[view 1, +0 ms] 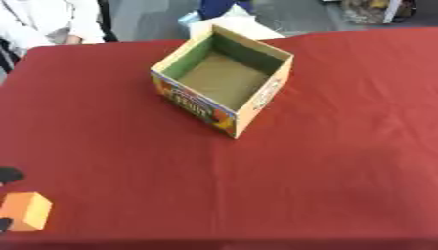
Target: Pick up objects on the table and place them in the box.
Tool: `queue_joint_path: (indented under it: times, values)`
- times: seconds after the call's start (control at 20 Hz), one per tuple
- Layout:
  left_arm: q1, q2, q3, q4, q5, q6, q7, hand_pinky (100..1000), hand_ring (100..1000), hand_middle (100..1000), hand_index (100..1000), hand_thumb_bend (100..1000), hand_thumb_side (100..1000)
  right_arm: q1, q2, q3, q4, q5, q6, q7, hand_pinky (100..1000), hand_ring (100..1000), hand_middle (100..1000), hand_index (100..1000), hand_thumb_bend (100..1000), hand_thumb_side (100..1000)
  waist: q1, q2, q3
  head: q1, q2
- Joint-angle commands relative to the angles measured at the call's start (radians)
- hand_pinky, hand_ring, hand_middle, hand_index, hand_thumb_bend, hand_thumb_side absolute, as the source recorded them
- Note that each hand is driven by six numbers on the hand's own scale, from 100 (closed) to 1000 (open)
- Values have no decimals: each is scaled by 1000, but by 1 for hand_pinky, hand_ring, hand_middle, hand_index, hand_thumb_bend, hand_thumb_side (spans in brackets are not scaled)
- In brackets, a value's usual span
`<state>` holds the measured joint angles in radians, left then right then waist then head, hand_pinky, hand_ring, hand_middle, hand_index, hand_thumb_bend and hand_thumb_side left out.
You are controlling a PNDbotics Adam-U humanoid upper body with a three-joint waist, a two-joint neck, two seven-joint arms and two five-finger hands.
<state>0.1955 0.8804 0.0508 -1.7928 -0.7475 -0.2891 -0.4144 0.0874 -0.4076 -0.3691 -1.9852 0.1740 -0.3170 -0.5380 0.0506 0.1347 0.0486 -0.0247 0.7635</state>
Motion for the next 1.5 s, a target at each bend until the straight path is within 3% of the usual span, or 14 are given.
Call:
queue_joint_path:
  times: [0.05, 0.2, 0.35, 0.7, 0.8, 1.0, 1.3, 1.5]
  values:
    - [-8, 38, -2, 7, -8, -10, -6, 909, 942, 924, 995, 214, 397, -7, -12, -6, -15, -2, -3, 1, 618, 735, 526, 704, 100, 823, -1, -5, -3, -2, 6]
    - [-13, 40, -5, 11, -6, -15, -13, 908, 942, 923, 993, 195, 361, -6, -12, -7, -15, -2, -3, 0, 618, 735, 526, 704, 100, 822, -1, -4, -5, -4, 6]
    - [-21, 41, 14, -9, 22, -17, -1, 905, 938, 919, 990, 114, 322, -3, -14, -9, -15, 0, -5, -2, 618, 735, 526, 704, 100, 821, -2, -5, -2, -12, 6]
    - [-11, 59, 45, -48, 87, -17, -9, 910, 941, 923, 989, 128, 328, 1, -13, -11, -15, 2, -3, -6, 618, 734, 525, 704, 100, 821, 2, -9, 7, -23, 6]
    - [-6, 64, 44, -45, 82, -25, -24, 915, 945, 928, 993, 162, 380, 3, -13, -12, -15, 3, -3, -7, 618, 734, 525, 704, 100, 821, 2, -10, 7, -24, 6]
    - [5, 72, 40, -25, 44, -43, -42, 928, 955, 941, 1000, 194, 606, 4, -12, -12, -15, 3, -3, -9, 617, 734, 525, 704, 100, 821, 2, -10, 9, -26, 6]
    - [10, 72, 25, 14, -24, -62, -38, 929, 957, 947, 1000, 262, 639, 3, -10, -11, -15, 2, -3, -9, 617, 734, 524, 704, 100, 822, 2, -8, 8, -25, 6]
    - [5, 68, 15, 27, -41, -67, -23, 922, 952, 943, 1000, 260, 585, 2, -9, -11, -15, 0, -4, -8, 616, 734, 524, 703, 100, 823, 2, -7, 6, -26, 6]
